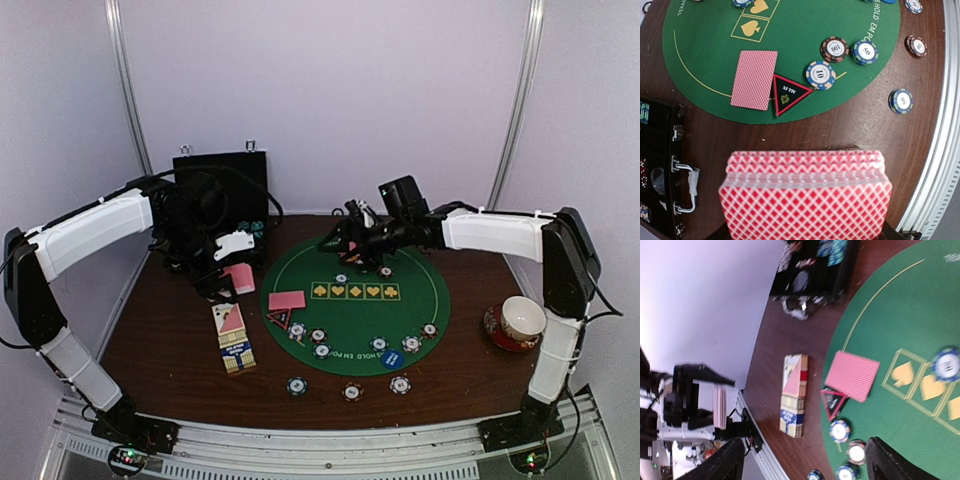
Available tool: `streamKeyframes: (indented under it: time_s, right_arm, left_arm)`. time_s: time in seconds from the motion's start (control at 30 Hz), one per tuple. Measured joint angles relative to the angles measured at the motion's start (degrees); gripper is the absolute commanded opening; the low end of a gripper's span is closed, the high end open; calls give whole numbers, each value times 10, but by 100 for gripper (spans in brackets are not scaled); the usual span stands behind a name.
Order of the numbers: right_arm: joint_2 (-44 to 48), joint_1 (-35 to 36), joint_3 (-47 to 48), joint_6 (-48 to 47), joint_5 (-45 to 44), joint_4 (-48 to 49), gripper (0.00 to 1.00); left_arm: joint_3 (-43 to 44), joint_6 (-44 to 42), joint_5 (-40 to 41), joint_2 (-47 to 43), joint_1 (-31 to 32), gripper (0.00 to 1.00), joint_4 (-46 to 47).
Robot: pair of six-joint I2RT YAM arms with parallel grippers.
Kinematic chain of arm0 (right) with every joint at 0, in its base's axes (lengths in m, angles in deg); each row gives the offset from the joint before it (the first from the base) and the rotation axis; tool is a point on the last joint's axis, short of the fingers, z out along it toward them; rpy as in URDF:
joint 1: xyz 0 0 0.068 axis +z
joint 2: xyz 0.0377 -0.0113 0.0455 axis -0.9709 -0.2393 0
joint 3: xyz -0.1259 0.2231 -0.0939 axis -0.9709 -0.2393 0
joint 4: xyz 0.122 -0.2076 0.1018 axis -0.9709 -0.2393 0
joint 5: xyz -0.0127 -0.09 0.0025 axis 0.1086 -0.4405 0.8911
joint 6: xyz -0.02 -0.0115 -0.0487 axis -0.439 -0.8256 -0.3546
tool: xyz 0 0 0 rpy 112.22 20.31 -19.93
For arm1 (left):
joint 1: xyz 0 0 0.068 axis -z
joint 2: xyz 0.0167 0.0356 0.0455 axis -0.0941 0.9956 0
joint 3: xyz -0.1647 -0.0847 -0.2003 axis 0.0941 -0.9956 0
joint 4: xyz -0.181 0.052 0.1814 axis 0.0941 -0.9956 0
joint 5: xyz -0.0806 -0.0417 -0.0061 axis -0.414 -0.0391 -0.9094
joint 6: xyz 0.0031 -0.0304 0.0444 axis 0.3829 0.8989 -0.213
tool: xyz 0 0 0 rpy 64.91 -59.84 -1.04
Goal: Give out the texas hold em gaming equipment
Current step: Pick up the poker card from the face-down deck piles.
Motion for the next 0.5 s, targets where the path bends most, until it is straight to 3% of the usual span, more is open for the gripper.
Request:
streamKeyframes:
  time_s: [0.23, 0.5]
  right_arm:
    - [13, 97, -114, 109, 31, 134, 88]
    - [-12, 136, -95, 173, 56, 244, 88]
  left_arm:
    - [7, 3, -8, 5, 0, 19, 0]
    - [17, 5, -19, 18, 0, 19, -1]
